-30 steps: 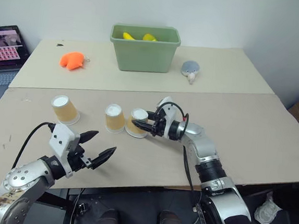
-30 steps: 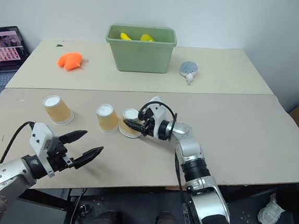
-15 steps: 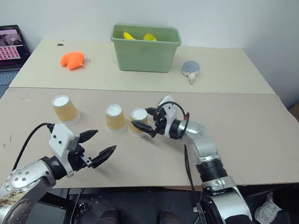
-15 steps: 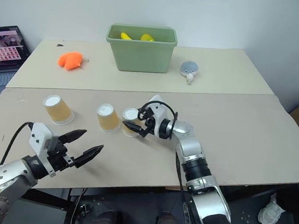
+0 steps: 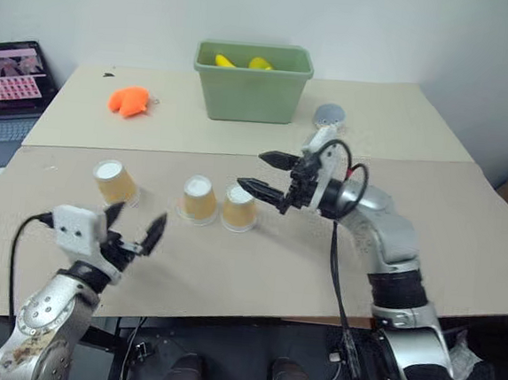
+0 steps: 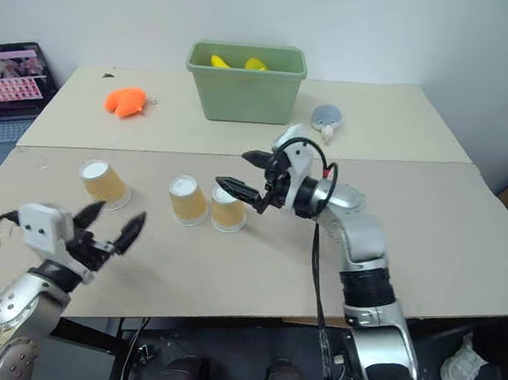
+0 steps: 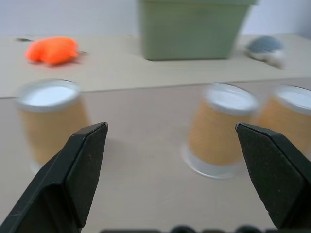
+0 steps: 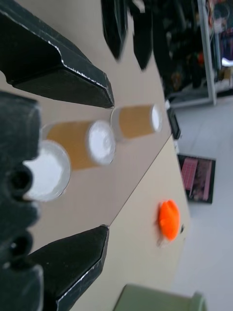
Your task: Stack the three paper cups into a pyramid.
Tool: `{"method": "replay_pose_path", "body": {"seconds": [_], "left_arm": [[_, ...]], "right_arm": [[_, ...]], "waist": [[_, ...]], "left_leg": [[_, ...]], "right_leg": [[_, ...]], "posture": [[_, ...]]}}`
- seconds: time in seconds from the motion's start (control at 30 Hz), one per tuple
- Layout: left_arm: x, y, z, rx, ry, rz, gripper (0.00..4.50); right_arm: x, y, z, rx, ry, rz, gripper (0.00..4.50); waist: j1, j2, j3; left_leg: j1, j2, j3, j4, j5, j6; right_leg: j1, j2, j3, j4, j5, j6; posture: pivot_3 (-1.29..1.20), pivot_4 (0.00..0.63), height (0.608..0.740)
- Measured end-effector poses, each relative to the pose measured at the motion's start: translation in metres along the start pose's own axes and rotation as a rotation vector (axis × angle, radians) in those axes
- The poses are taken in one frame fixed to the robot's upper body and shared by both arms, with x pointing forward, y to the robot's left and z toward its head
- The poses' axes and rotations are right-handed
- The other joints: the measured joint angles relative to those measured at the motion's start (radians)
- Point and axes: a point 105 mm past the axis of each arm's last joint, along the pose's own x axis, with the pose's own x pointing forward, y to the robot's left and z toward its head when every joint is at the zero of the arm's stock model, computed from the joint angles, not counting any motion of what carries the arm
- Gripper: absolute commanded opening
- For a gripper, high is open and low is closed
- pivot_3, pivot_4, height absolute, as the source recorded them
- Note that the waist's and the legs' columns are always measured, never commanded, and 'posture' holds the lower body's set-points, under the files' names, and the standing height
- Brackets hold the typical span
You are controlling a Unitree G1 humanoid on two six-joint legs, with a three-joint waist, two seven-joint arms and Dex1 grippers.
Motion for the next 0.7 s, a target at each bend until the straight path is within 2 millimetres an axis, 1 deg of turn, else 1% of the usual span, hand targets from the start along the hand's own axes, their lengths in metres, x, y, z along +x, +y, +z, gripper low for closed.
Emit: {"method": "replay_pose_path", "body": {"seconds": [0.03,0.07,0.13,0.17,0.23,0.3,0.37,0.43,0.53,0.7], "left_arm": [[0.002,0.009,-0.001,0.022,-0.007,0.049,4.50],[0.004,0.015,-0.003,0.036,-0.005,0.081,4.50],[0.010,0.028,-0.008,0.057,-0.001,0.142,4.50],[0.014,0.032,-0.011,0.057,0.001,0.158,4.50],[0.022,0.038,-0.016,0.055,0.005,0.175,4.50],[0.033,0.040,-0.019,0.049,0.001,0.170,4.50],[0.040,0.041,-0.021,0.046,0.003,0.163,4.50],[0.051,0.040,-0.023,0.058,0.004,0.129,4.50],[0.058,0.040,-0.025,0.073,0.011,0.098,4.50],[0.069,0.047,-0.026,0.084,0.020,0.076,4.50]], "right_arm": [[-0.003,0.012,0.008,-0.027,0.003,0.070,4.48],[-0.004,0.020,0.012,-0.041,0.007,0.116,4.48],[-0.009,0.042,0.016,-0.066,0.030,0.241,4.48],[-0.010,0.049,0.016,-0.064,0.038,0.283,4.48],[-0.011,0.055,0.014,-0.063,0.057,0.318,4.48],[-0.011,0.055,0.011,-0.058,0.071,0.321,4.48],[-0.011,0.056,0.010,-0.056,0.074,0.322,4.48],[-0.011,0.054,0.008,-0.053,0.078,0.312,4.48],[-0.011,0.050,0.005,-0.049,0.087,0.283,4.48],[-0.011,0.040,-0.008,-0.034,0.129,0.211,4.48]], "waist": [[0.003,0.000,0.000],[0.003,0.000,0.000],[0.004,-0.001,0.000],[0.005,-0.001,0.000],[0.006,-0.001,0.000],[0.006,-0.001,0.000],[0.006,-0.001,0.000],[0.005,-0.001,0.000],[0.004,-0.001,0.000],[0.005,-0.002,0.000]], "left_leg": [[0.000,-0.001,0.000,0.000,0.000,0.000],[0.000,-0.001,0.000,0.000,0.000,0.000],[0.000,-0.001,0.000,0.000,0.000,0.000],[0.001,0.000,0.000,0.001,0.000,0.000],[0.001,-0.001,0.000,0.002,0.000,0.000],[0.001,-0.001,0.000,0.002,0.000,0.000],[0.000,-0.001,0.000,0.002,0.000,0.000],[-0.002,-0.001,0.000,0.002,0.000,0.000],[-0.002,-0.001,0.000,0.002,0.000,0.000],[-0.002,-0.001,-0.001,0.002,0.000,0.000]], "right_leg": [[0.000,0.000,0.000,-0.001,0.000,0.000],[0.001,0.000,0.000,-0.001,0.000,0.000],[0.001,0.000,-0.001,-0.002,0.000,0.000],[0.001,0.000,-0.001,-0.001,0.000,0.000],[0.002,0.000,-0.001,0.000,0.000,0.000],[0.002,0.000,-0.001,0.000,0.000,0.000],[0.001,0.000,-0.001,0.000,0.000,0.000],[0.000,0.000,-0.001,0.000,0.000,0.000],[-0.001,0.000,-0.001,0.000,0.000,0.000],[-0.001,0.000,-0.001,0.000,0.000,0.000]], "posture": [[0.00,0.150,0.732],[0.00,0.150,0.732],[0.00,0.150,0.732],[0.00,0.150,0.732],[0.00,0.150,0.732],[0.00,0.150,0.732],[0.00,0.150,0.732],[0.00,0.150,0.732],[0.00,0.150,0.732],[0.00,0.150,0.732]]}}
